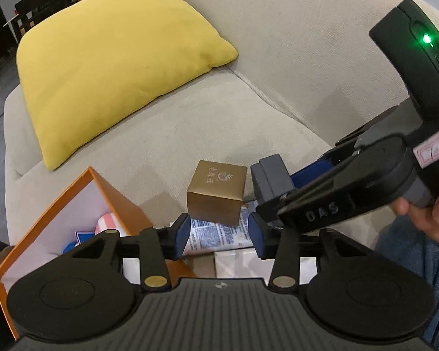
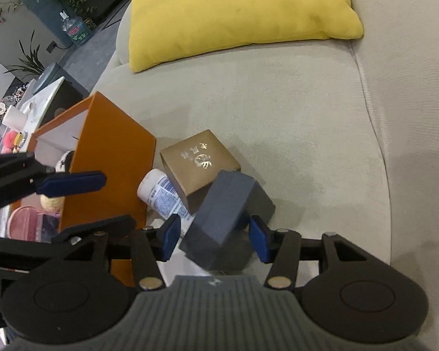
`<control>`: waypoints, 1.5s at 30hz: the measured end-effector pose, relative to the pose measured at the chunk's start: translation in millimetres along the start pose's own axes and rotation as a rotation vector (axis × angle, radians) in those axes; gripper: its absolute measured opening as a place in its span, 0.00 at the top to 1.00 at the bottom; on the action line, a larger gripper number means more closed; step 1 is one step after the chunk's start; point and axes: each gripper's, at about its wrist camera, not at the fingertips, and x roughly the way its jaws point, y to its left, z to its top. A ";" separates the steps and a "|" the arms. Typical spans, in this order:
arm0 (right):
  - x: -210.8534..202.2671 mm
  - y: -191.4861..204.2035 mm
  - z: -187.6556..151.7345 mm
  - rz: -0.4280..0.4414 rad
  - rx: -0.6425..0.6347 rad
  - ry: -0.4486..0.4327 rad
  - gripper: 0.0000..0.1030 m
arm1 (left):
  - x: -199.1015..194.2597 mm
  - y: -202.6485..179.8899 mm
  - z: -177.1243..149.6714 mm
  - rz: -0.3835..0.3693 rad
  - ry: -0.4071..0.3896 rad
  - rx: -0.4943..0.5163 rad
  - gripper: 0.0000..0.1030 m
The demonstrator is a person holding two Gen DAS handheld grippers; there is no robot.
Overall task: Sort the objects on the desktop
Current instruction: 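Grasp the gold box with the left tool while the right tool grasps the grey box, then carry the gold and grey boxes into the box and open the right tool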
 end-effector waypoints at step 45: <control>-19.8 -47.7 14.3 -0.071 -0.056 -0.066 0.64 | 68.2 -2.9 39.2 -0.043 0.114 0.091 0.34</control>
